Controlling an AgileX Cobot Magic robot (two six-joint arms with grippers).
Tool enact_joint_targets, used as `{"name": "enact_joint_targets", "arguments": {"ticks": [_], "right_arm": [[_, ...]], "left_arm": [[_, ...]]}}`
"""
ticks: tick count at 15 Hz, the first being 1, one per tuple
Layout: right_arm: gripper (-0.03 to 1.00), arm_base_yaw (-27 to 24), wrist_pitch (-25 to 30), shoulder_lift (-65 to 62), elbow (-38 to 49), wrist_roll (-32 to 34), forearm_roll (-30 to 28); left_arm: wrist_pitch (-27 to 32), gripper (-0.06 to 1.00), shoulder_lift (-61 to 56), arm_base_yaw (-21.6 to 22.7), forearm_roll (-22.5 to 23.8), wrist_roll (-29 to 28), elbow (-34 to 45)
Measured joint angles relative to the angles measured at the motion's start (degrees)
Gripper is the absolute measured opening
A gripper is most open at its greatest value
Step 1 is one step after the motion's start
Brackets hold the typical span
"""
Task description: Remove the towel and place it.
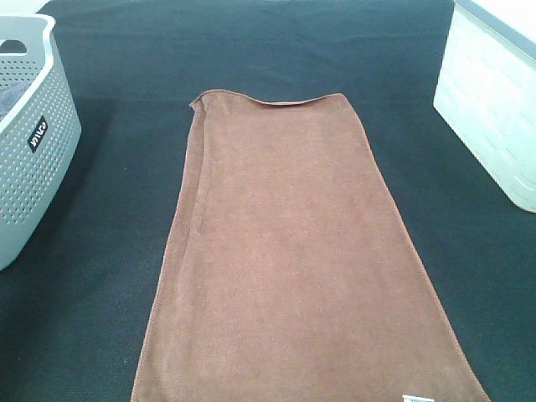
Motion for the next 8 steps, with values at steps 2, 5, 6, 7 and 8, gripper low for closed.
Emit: {"name": "enact_joint_targets", "arguments": {"ticks": [2, 5, 6, 7, 8], "right_arm": [[0.58, 0.0, -0.4, -7.62, 4.24, 0.0, -0.11], [0.58, 0.0, -1.49, -19.82, 10.94, 0.0, -1.6], [0.58, 0.0, -1.49, -22.92, 12.55, 0.0, -2.41], [0.58, 0.0, -1.49, -25.55, 14.32, 0.0, -3.09], [0.58, 0.0, -1.55, -28.42, 16.1, 0.0, -3.15]], "left_arm": [[2.12, 0.74, -9.91, 0.0, 0.0, 0.0, 4.18], [5.73, 0.74, -25.73, 0.0, 0.74, 0.0, 8.59], [6.88, 0.74, -29.45, 0.0, 1.66, 0.0, 9.8], [8.08, 0.74, -33.46, 0.0, 2.58, 0.0, 11.0], [9.45, 0.74, -37.53, 0.0, 3.55, 0.0, 12.26]]}}
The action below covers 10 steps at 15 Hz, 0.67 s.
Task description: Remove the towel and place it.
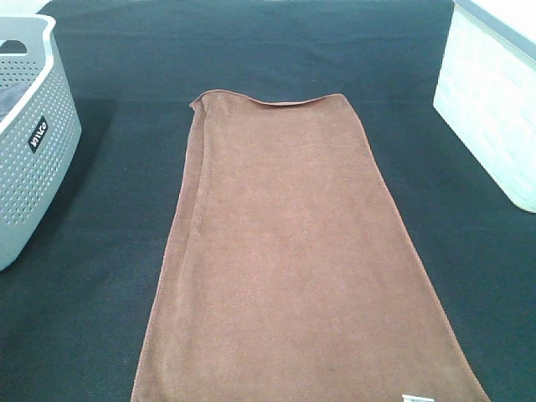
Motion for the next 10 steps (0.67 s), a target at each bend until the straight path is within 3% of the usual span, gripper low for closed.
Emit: {"name": "enact_joint_targets", "arguments": {"ticks": [6, 10], "right_arm": [[0.58, 0.0, -1.32, -13.41, 8.14, -0.06, 0.0], [0.58, 0.0, -1.95, -20.8, 13.98, -0.06, -0.17]], "left_arm": [[1.95, 0.74, -17.3, 0.0, 1.09, 0.0, 3.5], [2.18, 0.74, -19.65, 0.0, 1.72, 2.69, 5.5]]}}
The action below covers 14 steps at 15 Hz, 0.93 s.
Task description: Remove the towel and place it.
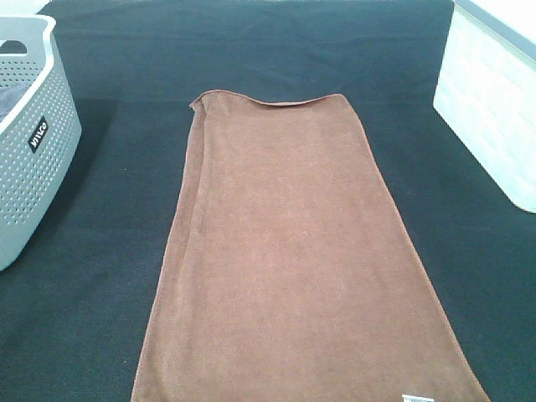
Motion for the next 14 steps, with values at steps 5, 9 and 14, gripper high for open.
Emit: {"name": "enact_joint_targets", "arguments": {"ticks": [5, 9, 14], "right_arm": [[0.58, 0.0, -4.18, -1.15, 1.89, 0.0, -1.32], [0.58, 0.0, -4.41, -1.15, 1.89, 0.23, -4.81], [0.58, 0.0, -4.47, -1.15, 1.89, 3.09, -8.37]], "left_arm": [[0.0, 0.74, -0.06, 0.0, -0.17, 1.6, 12.61], [-5.61, 0.74, -0.06, 0.0, -2.29, 3.61, 16.62], [-9.63, 0.74, -0.06, 0.0, -2.69, 0.34, 18.39]]}}
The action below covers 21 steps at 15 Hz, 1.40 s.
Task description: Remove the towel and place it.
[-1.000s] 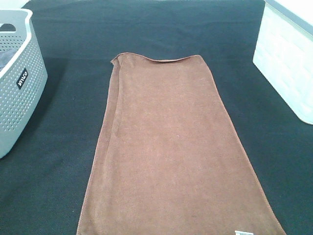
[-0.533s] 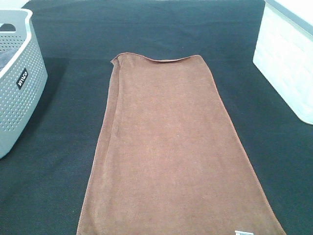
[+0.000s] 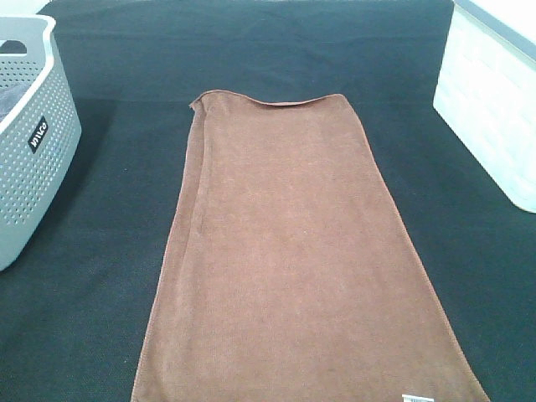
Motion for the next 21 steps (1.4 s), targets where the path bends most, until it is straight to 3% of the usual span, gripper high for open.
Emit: {"name": "enact_joint_targets", "arguments": {"ticks": [3, 21], "right_arm": [[0.58, 0.0, 0.0, 0.0, 0.0, 0.0, 0.0], [0.58, 0.0, -0.46, 0.0, 0.0, 0.0, 0.0]], "left_arm": [[0.0, 0.74, 0.0, 0.0, 0.0, -2.35, 0.0], [0.0, 0.74, 0.0, 0.0, 0.0, -3.04, 0.0]]}}
